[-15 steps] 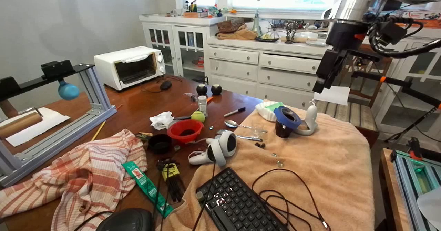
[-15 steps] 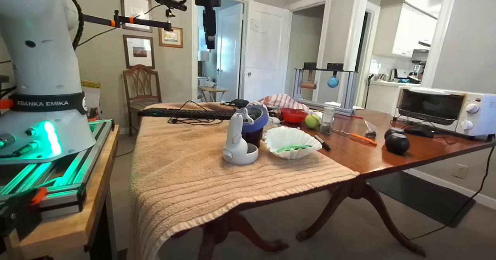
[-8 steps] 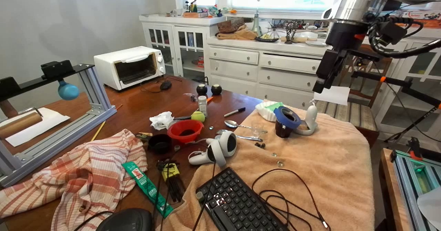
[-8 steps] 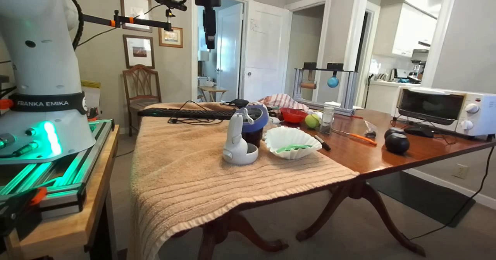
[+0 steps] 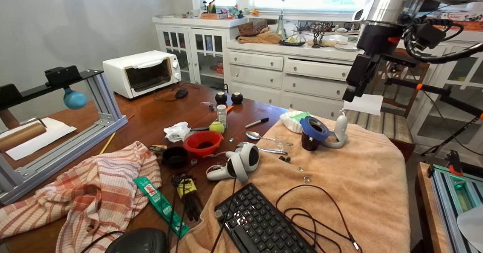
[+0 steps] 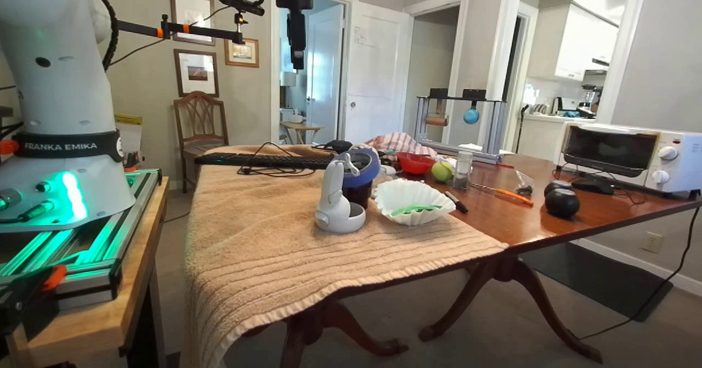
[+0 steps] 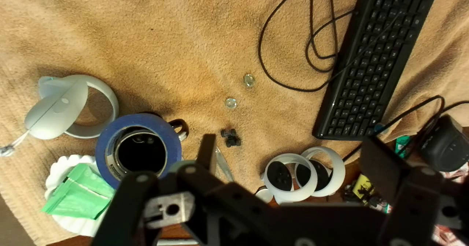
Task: Put the spoon inside the black cup
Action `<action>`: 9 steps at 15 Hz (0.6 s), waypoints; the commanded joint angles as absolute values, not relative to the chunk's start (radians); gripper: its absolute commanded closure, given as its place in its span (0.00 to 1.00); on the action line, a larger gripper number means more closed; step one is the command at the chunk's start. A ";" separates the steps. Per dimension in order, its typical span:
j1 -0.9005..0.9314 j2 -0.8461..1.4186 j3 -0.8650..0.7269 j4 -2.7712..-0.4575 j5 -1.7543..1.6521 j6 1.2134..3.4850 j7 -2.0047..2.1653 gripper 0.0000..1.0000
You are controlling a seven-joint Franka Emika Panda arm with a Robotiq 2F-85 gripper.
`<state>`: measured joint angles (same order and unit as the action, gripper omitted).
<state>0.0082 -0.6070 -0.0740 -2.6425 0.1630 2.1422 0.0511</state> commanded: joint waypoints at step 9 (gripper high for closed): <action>-0.097 -0.353 -0.255 -2.427 0.039 2.090 -0.301 0.00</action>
<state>-0.0880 -0.4961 -0.2001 -2.5636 0.0542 2.1301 -0.1749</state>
